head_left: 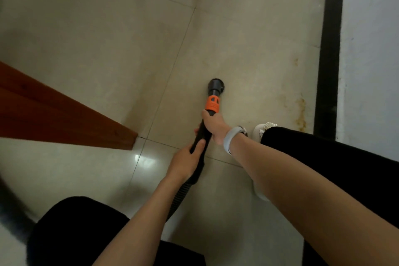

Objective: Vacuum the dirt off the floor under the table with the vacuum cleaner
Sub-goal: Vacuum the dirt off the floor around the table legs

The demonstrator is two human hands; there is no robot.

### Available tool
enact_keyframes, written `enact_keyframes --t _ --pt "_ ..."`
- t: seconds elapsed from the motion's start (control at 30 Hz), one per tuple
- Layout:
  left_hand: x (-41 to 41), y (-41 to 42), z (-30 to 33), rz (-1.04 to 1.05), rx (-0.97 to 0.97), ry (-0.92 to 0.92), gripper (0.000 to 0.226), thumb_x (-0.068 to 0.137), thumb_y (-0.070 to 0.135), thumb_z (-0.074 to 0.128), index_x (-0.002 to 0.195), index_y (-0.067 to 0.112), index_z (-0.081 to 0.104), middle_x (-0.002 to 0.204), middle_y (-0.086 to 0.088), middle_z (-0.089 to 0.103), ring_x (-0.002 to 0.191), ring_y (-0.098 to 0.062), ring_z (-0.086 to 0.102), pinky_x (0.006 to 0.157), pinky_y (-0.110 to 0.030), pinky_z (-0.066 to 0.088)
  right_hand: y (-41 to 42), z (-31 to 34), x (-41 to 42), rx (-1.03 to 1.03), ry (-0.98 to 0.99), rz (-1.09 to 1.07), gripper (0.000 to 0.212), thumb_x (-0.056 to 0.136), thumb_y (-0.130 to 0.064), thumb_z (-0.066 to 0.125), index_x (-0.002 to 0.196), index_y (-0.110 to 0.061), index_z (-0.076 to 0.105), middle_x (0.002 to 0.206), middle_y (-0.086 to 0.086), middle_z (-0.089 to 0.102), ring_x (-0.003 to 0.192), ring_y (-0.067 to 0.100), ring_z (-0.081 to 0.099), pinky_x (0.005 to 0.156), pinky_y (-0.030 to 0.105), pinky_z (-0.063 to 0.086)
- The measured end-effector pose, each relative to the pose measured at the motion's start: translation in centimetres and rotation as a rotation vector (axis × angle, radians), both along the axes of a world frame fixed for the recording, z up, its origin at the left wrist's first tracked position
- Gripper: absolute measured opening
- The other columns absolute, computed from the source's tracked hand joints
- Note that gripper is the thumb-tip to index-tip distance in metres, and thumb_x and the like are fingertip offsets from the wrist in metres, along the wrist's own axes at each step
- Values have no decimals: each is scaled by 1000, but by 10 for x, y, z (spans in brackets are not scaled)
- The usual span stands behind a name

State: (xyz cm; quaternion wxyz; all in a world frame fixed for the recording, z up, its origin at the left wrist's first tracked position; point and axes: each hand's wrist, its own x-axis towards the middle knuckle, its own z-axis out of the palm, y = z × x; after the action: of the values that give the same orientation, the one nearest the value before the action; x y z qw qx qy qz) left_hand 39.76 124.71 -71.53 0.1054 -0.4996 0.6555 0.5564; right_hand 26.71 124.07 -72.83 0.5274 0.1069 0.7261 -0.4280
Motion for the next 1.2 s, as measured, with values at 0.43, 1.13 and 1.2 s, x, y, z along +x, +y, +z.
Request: enact_keyframes --t 0.43,1.13,1.2 --pt "23 27 -5 -435 76 -52 46 89 66 37 73 27 56 87 -5 70 83 -25 67 80 -36 53 83 -2 39 67 40 -389 22 99 -25 43 104 -4 38 72 9 48 54 22 55 53 35 49" --pt "-25 73 10 -644 -150 -220 55 80 79 34 79 33 63 66 7 64 67 -14 60 55 -27 37 153 14 13 35 11 -671 31 100 -26 41 74 -10 37 66 9 51 57 22 56 70 41 52" --pt "-45 79 6 -559 -167 -182 59 81 78 33 69 27 59 61 6 60 62 -18 58 53 -27 36 148 10 -14 -12 11 -615 29 100 -27 42 76 -12 36 69 8 50 57 22 56 65 40 51"
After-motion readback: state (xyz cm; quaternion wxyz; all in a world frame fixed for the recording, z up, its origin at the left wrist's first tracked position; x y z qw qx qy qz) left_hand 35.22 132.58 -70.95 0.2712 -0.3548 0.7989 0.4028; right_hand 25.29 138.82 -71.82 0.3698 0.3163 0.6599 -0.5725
